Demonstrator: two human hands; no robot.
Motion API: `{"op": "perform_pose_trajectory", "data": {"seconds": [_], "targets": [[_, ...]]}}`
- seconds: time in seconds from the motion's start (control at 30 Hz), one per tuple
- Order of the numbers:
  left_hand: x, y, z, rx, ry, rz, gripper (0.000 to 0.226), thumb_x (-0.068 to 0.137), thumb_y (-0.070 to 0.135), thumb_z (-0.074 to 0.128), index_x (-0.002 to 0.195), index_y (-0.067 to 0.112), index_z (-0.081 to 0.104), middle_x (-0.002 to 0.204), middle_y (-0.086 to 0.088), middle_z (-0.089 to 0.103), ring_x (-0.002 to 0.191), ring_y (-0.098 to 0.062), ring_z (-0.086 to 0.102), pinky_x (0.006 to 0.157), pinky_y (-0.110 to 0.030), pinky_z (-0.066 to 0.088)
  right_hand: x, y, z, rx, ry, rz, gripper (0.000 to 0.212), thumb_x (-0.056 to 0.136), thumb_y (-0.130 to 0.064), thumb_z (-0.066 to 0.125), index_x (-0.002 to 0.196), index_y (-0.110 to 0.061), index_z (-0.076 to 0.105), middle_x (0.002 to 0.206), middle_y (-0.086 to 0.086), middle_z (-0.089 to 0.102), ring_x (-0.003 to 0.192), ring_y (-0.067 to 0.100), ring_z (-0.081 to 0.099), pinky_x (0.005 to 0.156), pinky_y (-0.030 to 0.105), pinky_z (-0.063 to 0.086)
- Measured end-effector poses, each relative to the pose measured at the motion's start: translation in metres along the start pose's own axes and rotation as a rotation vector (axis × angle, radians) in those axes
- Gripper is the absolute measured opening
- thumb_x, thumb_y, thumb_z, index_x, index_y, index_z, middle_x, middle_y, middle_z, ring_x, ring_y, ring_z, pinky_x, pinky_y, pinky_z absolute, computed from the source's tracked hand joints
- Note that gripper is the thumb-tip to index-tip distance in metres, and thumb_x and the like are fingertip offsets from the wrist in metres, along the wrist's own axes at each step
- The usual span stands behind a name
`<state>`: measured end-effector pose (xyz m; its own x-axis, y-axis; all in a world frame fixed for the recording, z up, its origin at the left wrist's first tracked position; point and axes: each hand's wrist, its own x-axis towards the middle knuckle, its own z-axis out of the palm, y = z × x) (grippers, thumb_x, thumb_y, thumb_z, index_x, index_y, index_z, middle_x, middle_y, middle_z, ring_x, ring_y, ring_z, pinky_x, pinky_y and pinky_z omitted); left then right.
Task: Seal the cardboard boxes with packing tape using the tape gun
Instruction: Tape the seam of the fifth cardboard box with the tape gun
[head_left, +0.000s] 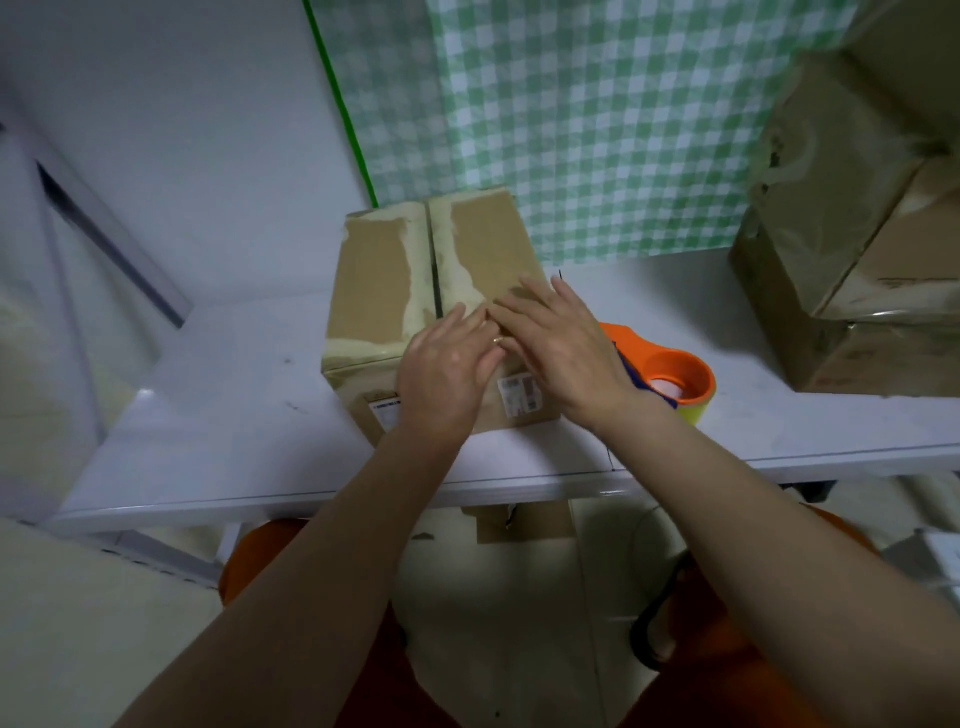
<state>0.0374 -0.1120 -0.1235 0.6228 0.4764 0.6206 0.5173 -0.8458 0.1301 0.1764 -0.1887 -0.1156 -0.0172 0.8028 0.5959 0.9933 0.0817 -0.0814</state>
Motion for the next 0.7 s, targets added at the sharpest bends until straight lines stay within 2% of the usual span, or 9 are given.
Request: {"op": "perform_pose_trajectory", "data": {"seconds": [0.17, 0.27, 0.37, 0.43, 0.53, 0.63, 0.7], "targets": [[0.003, -0.009, 0.001, -0.034, -0.015, 0.039, 0.032, 0.083, 0.037, 0.067, 0.110, 0.021, 0.072, 0.115, -0.001, 0.069, 0.110, -0.024, 0.065, 0.083, -0.033, 0.051, -0.003, 0.032, -0.006, -0.043, -0.158, -0.063, 0.050, 0.101, -0.042, 0.026, 0.133, -0.018, 0.056, 0.135, 0.003, 0.057, 0.134, 0.029, 0.043, 0.115, 0.035, 0.014], [0.002, -0.018, -0.002, -0.050, -0.011, 0.088, 0.035, 0.080, 0.033, 0.074, 0.113, 0.019, 0.071, 0.116, -0.001, 0.069, 0.110, -0.021, 0.064, 0.084, -0.032, 0.052, 0.000, 0.036, -0.013, -0.045, -0.158, -0.088, 0.054, 0.101, -0.045, 0.023, 0.131, -0.017, 0.058, 0.135, 0.003, 0.057, 0.134, 0.028, 0.043, 0.115, 0.037, 0.018], [0.000, -0.026, -0.002, -0.003, -0.007, 0.148, 0.039, 0.086, 0.038, 0.060, 0.117, 0.016, 0.069, 0.120, -0.005, 0.067, 0.114, -0.022, 0.062, 0.086, -0.033, 0.051, 0.011, 0.029, -0.016, -0.080, -0.191, -0.120, 0.063, 0.099, -0.051, 0.019, 0.129, -0.013, 0.060, 0.133, 0.006, 0.059, 0.133, 0.030, 0.045, 0.112, 0.043, 0.027], [0.000, -0.024, -0.001, 0.022, -0.024, 0.122, 0.043, 0.088, 0.042, 0.050, 0.116, 0.015, 0.069, 0.120, -0.005, 0.067, 0.115, -0.022, 0.062, 0.084, -0.033, 0.051, 0.016, 0.022, -0.013, -0.084, -0.250, -0.119, 0.072, 0.098, -0.054, 0.012, 0.131, -0.010, 0.057, 0.135, 0.008, 0.057, 0.134, 0.030, 0.044, 0.112, 0.043, 0.026], [0.002, -0.021, -0.002, -0.025, -0.005, 0.098, 0.040, 0.090, 0.039, 0.049, 0.112, 0.015, 0.071, 0.117, -0.005, 0.069, 0.112, -0.022, 0.064, 0.082, -0.034, 0.052, 0.016, 0.017, -0.008, -0.047, -0.282, -0.088, 0.075, 0.098, -0.055, 0.007, 0.134, -0.009, 0.055, 0.138, 0.008, 0.055, 0.134, 0.029, 0.043, 0.114, 0.043, 0.022], [0.000, -0.030, -0.006, -0.057, 0.033, 0.134, 0.036, 0.091, 0.034, 0.049, 0.112, 0.016, 0.071, 0.117, -0.004, 0.068, 0.112, -0.022, 0.064, 0.084, -0.035, 0.053, 0.011, 0.016, -0.006, -0.064, -0.166, -0.053, 0.066, 0.100, -0.051, 0.015, 0.132, -0.012, 0.057, 0.140, 0.007, 0.052, 0.138, 0.029, 0.037, 0.117, 0.040, 0.016], [-0.005, -0.035, -0.007, -0.041, 0.052, 0.102, 0.035, 0.091, 0.036, 0.051, 0.114, 0.019, 0.071, 0.119, -0.004, 0.068, 0.113, -0.024, 0.062, 0.087, -0.037, 0.052, 0.001, 0.007, -0.003, 0.046, 0.029, 0.133, 0.055, 0.101, -0.044, 0.029, 0.134, -0.009, 0.054, 0.146, 0.010, 0.044, 0.141, 0.028, 0.031, 0.118, 0.034, 0.014]]}}
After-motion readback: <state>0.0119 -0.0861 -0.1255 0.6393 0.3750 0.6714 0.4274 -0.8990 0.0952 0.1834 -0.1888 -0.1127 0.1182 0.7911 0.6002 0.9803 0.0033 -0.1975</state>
